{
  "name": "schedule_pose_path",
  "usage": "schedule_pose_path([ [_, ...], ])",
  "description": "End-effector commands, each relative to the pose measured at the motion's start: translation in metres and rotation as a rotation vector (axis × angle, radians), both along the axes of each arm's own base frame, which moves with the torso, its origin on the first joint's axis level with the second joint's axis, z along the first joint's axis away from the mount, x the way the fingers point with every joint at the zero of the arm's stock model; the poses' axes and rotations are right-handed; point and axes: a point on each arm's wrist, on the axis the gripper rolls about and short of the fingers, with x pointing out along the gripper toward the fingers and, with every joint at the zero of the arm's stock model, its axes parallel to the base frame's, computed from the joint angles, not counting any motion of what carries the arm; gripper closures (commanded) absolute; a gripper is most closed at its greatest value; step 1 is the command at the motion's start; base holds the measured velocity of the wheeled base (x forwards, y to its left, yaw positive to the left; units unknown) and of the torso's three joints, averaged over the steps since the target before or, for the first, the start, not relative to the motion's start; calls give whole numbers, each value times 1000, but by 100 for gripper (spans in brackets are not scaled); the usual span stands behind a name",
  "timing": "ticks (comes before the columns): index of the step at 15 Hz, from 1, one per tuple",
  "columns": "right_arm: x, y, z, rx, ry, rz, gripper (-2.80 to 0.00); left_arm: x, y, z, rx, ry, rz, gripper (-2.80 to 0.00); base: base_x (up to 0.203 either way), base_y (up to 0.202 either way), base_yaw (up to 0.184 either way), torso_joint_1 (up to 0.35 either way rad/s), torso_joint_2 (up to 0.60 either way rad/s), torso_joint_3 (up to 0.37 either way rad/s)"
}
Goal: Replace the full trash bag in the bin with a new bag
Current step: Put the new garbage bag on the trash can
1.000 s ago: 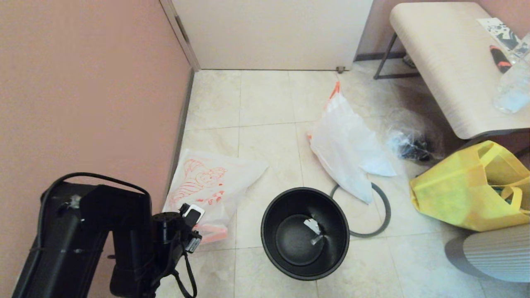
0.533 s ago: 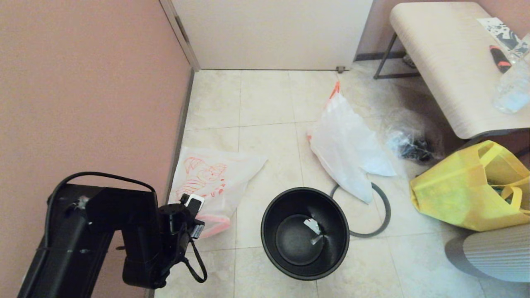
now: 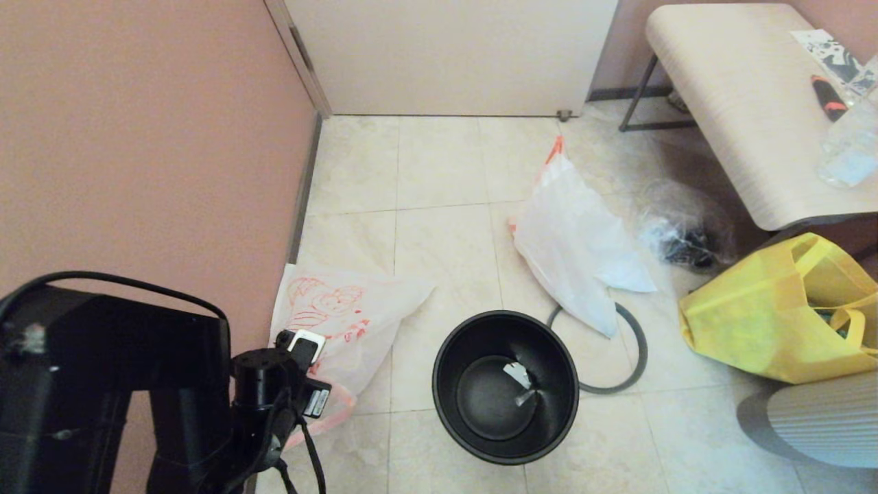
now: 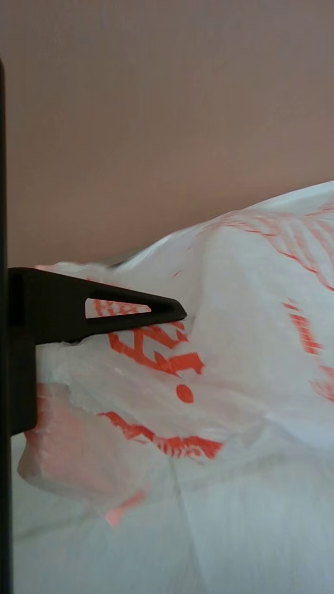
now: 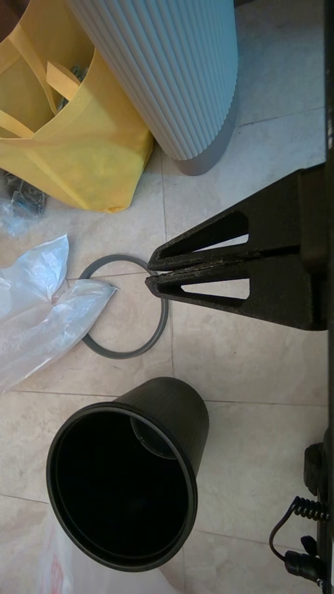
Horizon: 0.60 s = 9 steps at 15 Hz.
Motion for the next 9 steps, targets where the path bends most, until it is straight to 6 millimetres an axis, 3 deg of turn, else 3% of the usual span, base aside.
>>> schedule_pose_path([
  [1,0,0,-1,0,2,3,0,-31,0,49,-29,-110,-34,0,0,0,0,0,0,0],
  [4,0,0,-1,0,3,3,0,-58,3,83,-23,-203,-74,0,0,0,0,0,0,0],
  [9,0,0,-1,0,2,2,0,-40,-14,121,-19,-326,-130,0,0,0,0,0,0,0],
])
